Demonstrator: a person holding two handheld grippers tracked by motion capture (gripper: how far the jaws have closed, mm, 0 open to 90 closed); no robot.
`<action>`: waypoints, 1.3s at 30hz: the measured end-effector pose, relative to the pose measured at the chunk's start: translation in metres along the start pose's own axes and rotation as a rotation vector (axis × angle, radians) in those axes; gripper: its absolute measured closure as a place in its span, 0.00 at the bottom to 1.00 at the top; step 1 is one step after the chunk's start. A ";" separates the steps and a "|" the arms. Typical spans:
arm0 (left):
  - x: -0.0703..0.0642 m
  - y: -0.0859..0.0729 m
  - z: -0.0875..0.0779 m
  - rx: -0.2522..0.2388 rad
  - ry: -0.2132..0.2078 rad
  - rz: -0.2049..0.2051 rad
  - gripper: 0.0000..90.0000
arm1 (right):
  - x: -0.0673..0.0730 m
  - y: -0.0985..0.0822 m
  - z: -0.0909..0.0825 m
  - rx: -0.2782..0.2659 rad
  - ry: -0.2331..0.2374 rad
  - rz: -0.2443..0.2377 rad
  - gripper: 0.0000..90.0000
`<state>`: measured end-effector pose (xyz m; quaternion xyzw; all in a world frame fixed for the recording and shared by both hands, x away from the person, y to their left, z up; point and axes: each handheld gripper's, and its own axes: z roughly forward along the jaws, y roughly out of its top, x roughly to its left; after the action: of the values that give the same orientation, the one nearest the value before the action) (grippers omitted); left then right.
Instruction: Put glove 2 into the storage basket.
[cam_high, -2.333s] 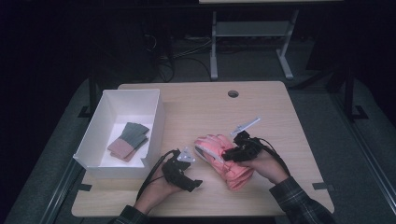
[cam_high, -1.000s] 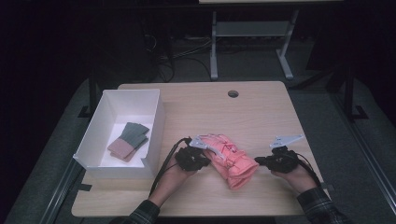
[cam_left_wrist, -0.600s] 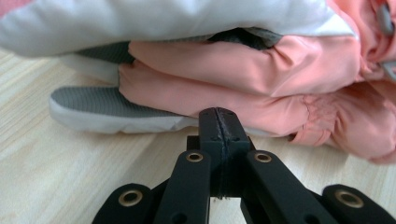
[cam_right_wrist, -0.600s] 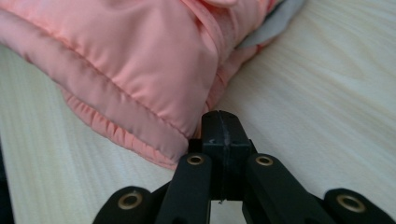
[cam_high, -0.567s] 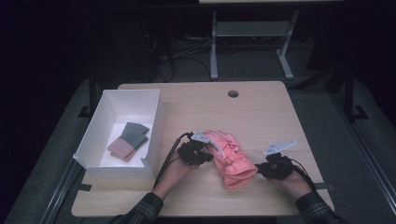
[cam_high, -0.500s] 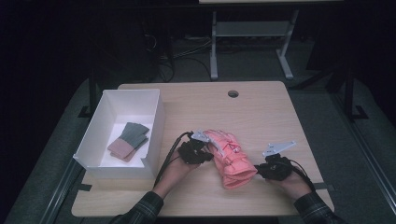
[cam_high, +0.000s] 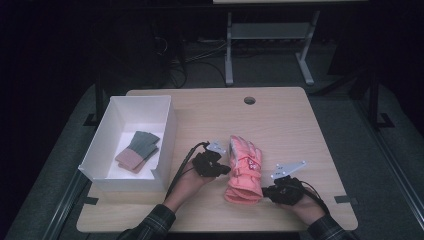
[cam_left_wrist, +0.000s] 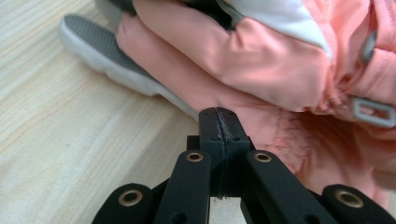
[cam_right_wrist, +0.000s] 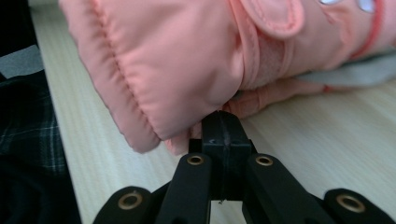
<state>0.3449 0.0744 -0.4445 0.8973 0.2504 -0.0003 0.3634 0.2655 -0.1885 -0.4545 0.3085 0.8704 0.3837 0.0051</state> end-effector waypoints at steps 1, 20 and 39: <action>0.000 0.000 0.000 0.000 0.000 0.000 1.00 | 0.002 0.001 0.002 -0.001 0.002 -0.005 1.00; -0.009 0.000 0.005 0.022 -0.046 0.050 1.00 | 0.032 0.005 0.011 0.017 0.058 -0.054 1.00; 0.005 -0.014 -0.031 0.014 0.005 -0.003 0.97 | -0.002 0.017 -0.042 -0.181 -0.086 0.017 1.00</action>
<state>0.3374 0.1050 -0.4315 0.8994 0.2527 -0.0001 0.3566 0.2660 -0.2086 -0.4136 0.3305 0.8283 0.4474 0.0671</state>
